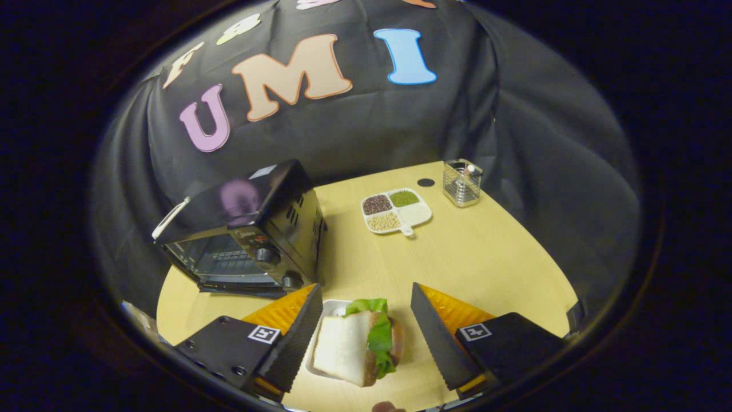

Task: Open the toaster oven, put the food inside, and close the toaster oven door.

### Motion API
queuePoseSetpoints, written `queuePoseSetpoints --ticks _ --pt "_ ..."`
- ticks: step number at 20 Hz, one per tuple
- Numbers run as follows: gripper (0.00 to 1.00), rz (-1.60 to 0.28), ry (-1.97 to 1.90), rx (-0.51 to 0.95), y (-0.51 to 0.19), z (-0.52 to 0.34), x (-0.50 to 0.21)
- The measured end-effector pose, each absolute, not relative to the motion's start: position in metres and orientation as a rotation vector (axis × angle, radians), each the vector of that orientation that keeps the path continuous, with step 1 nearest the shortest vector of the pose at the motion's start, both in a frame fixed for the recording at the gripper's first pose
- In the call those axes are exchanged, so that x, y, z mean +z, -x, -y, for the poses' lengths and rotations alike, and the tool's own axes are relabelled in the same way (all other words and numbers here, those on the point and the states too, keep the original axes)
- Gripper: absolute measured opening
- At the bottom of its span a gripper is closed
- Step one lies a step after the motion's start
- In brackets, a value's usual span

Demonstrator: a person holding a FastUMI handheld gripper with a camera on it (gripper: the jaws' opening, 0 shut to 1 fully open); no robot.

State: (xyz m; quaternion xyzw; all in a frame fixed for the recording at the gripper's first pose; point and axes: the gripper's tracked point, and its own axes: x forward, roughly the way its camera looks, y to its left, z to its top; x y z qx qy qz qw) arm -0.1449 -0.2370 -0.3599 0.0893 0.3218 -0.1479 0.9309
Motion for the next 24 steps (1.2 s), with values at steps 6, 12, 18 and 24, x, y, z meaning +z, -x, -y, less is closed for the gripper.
queuePoseSetpoints --ticks 6,12,18,24 --pt "0.97 -0.763 -0.240 -0.311 0.167 0.236 -0.401" --pt "0.80 -0.872 -0.349 -0.276 0.180 0.217 -0.426" --pt "0.39 -0.840 -0.435 -0.245 0.172 0.210 -0.407" --pt "0.39 -0.756 -0.502 -0.228 0.161 0.191 -0.363"
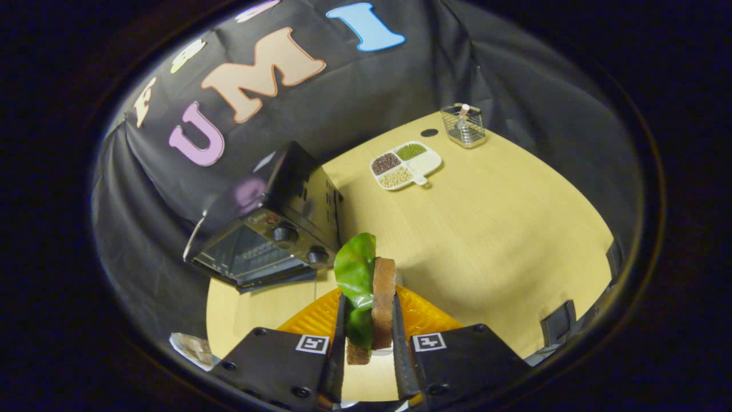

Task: Open the toaster oven, put the food inside, and close the toaster oven door.

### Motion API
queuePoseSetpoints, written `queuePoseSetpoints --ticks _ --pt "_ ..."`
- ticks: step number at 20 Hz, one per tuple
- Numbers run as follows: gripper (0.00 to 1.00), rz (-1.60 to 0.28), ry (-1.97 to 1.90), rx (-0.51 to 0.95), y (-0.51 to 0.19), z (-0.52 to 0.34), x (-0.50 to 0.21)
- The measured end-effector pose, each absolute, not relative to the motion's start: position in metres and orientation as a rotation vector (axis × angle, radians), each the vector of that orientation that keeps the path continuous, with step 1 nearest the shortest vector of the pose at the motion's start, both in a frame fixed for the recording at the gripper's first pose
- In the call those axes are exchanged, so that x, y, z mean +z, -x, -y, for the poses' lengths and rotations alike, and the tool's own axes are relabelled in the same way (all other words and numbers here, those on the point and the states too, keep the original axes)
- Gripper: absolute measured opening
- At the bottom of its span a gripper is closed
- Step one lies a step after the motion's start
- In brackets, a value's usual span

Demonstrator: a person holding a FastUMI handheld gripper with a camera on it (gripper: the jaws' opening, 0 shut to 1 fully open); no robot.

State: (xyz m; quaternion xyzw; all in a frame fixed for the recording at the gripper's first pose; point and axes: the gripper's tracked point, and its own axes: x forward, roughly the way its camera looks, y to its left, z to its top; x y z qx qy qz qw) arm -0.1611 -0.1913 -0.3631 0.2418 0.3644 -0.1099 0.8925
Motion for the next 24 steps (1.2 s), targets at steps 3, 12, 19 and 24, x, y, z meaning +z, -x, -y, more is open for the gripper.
queuePoseSetpoints --ticks 3,12,19,24 --pt "0.39 -0.742 -0.609 -0.177 0.152 0.165 -0.346" --pt "0.39 -0.752 -0.901 -0.069 0.116 0.052 -0.350" --pt "0.39 -0.703 -1.086 -0.062 0.071 -0.014 -0.374" --pt "0.39 -0.605 -1.142 -0.084 0.036 -0.028 -0.389"
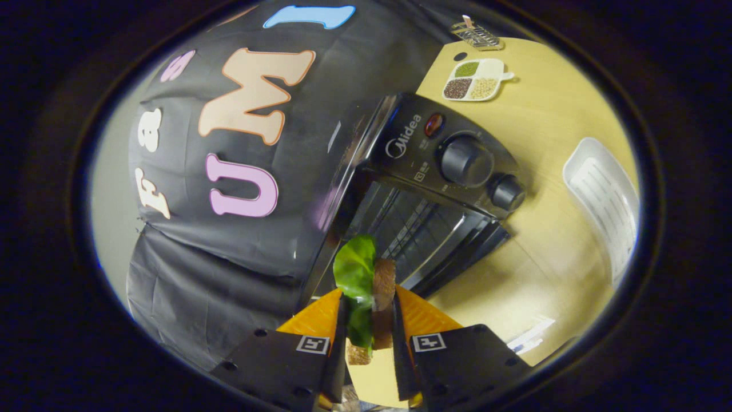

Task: Open the toaster oven, put the food inside, and close the toaster oven door.

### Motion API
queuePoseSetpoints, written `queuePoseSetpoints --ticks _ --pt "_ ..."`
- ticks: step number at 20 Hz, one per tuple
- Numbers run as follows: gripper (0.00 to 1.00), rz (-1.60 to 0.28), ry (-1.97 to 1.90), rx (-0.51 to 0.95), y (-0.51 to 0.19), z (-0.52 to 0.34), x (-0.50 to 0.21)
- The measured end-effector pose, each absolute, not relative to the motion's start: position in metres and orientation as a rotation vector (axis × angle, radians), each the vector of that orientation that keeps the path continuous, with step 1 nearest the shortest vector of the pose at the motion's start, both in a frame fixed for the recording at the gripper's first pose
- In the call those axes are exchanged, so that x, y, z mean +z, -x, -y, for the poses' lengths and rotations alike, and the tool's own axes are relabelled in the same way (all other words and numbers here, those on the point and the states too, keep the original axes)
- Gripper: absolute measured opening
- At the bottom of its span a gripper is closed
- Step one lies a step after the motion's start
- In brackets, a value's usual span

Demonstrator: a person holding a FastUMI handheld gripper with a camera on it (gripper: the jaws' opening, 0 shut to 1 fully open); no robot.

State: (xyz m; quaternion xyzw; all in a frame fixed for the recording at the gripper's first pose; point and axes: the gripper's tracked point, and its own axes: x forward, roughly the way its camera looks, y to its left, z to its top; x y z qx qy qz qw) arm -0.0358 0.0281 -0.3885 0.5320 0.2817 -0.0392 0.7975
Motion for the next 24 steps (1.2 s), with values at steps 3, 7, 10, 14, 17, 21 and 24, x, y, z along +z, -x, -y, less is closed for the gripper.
queuePoseSetpoints --ticks 3,7,10,14,17,21,24 --pt "0.38 -0.565 -1.166 -0.101 0.018 -0.035 -0.400" --pt "0.38 -0.558 -1.198 -0.099 0.003 -0.046 -0.418" --pt "0.38 -0.553 -1.208 -0.083 -0.003 -0.051 -0.423" --pt "0.38 -0.548 -1.176 -0.118 -0.009 -0.039 -0.428" --pt "0.40 -0.547 -1.114 -0.125 -0.011 -0.035 -0.428" --pt "0.48 -0.571 -1.032 -0.185 -0.008 -0.026 -0.436" --pt "0.64 -0.546 -0.955 -0.215 -0.009 -0.022 -0.428"
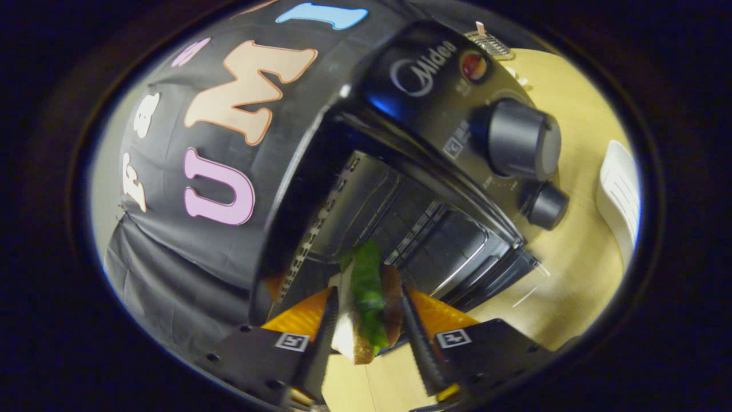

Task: Open the toaster oven, put the food inside, and close the toaster oven door.

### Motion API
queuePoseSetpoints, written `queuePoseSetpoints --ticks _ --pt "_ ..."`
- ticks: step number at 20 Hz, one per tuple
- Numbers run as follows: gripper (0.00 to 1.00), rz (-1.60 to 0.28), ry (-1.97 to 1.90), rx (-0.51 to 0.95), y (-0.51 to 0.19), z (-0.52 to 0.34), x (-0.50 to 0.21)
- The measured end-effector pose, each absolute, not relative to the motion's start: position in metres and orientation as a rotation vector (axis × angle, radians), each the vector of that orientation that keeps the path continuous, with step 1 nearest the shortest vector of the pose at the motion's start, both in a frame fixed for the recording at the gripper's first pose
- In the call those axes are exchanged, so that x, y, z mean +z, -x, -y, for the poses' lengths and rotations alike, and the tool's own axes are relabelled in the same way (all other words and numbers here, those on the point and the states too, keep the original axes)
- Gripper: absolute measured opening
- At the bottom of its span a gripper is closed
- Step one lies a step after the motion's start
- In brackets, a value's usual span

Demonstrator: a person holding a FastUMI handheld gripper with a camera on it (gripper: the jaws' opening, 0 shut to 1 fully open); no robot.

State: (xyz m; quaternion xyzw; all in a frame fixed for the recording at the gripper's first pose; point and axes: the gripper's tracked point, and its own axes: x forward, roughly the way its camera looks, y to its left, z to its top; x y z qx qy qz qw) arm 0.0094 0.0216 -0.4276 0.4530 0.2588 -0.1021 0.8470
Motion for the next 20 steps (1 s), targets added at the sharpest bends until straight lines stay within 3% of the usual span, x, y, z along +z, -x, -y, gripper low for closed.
queuePoseSetpoints --ticks 2,10,15,20 --pt "0.80 -0.536 -0.863 -0.239 -0.005 -0.012 -0.426" --pt "0.92 -0.564 -0.714 -0.287 0.028 0.013 -0.417" --pt "0.99 -0.641 -0.614 -0.215 0.074 -0.002 -0.414" --pt "0.99 -0.742 -0.506 -0.118 0.128 -0.023 -0.418"
